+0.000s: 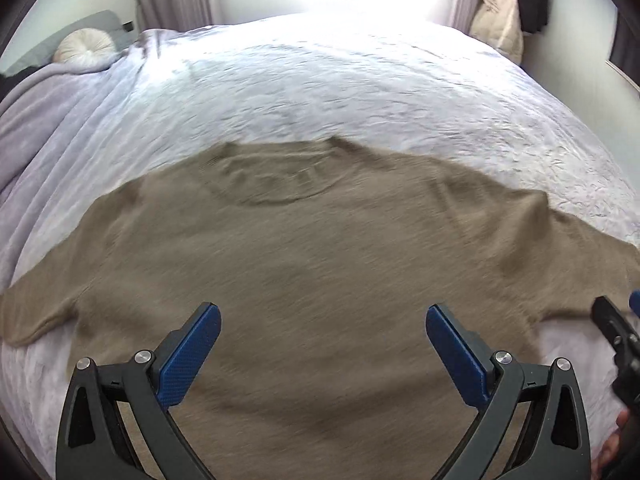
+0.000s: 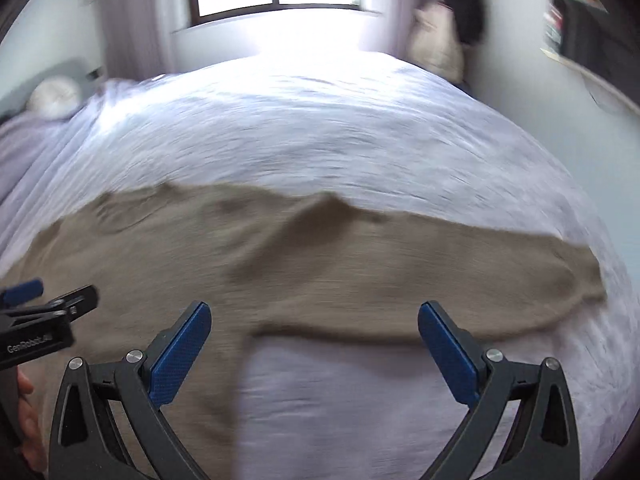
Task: Fold small clothes
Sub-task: 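Grasp the sweater sleeve cuff with the right tool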
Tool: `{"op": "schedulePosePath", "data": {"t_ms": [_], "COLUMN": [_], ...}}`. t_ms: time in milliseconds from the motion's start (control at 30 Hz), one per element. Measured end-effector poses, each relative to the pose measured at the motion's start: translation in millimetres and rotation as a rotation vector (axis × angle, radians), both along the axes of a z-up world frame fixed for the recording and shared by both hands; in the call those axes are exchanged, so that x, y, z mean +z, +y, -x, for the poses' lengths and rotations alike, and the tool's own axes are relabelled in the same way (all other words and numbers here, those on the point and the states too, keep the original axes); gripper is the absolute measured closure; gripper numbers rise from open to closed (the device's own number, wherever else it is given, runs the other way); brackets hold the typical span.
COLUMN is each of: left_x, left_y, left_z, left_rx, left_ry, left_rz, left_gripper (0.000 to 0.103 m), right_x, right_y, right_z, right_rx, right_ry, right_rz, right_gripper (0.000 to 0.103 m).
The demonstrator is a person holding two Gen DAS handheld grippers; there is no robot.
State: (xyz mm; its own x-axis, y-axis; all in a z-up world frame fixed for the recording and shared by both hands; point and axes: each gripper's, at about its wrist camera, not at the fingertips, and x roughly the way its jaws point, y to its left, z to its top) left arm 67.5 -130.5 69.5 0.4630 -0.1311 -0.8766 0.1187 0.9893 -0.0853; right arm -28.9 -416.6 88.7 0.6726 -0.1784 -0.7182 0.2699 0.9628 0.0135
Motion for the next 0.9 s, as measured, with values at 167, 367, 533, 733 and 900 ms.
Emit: {"op": "schedulePosePath", "data": {"t_ms": [167, 367, 533, 733, 900], "left_x": [-7.0, -20.2, -29.1, -45.2, -48.7], "left_y": [-61.1, -121.1, -132.6, -109.8, -151.7], "left_z": [-23.1, -30.6, -39.4, -71.7, -63.0], "left_rx": [-0.061, -0.129, -0.120, 0.035, -0.082], "left_ry": [0.015, 0.016, 0.002, 0.045, 0.018], "left_rz": [0.020, -0.022, -0.041, 0.063, -0.042], "left_gripper": [0.000, 0.000, 0.000, 0.000, 0.000], "right_x": [-2.7, -16.2, -29.3, -23.0, -0.1], "right_y": [-118.6, -209.6, -235.6, -252.9, -253.2], "right_z": [29.9, 54.2, 28.3, 22.5, 67.5], "right_rx": [-0.251, -0.349, -0.363, -0.275, -0.351], "right_ry": [0.011, 0.004, -0.004, -0.088, -0.209], "right_rz": [-0.085, -0.192, -0.258, -0.315, -0.239], "right_gripper": [0.000, 0.000, 0.004, 0.089, 0.096]}}
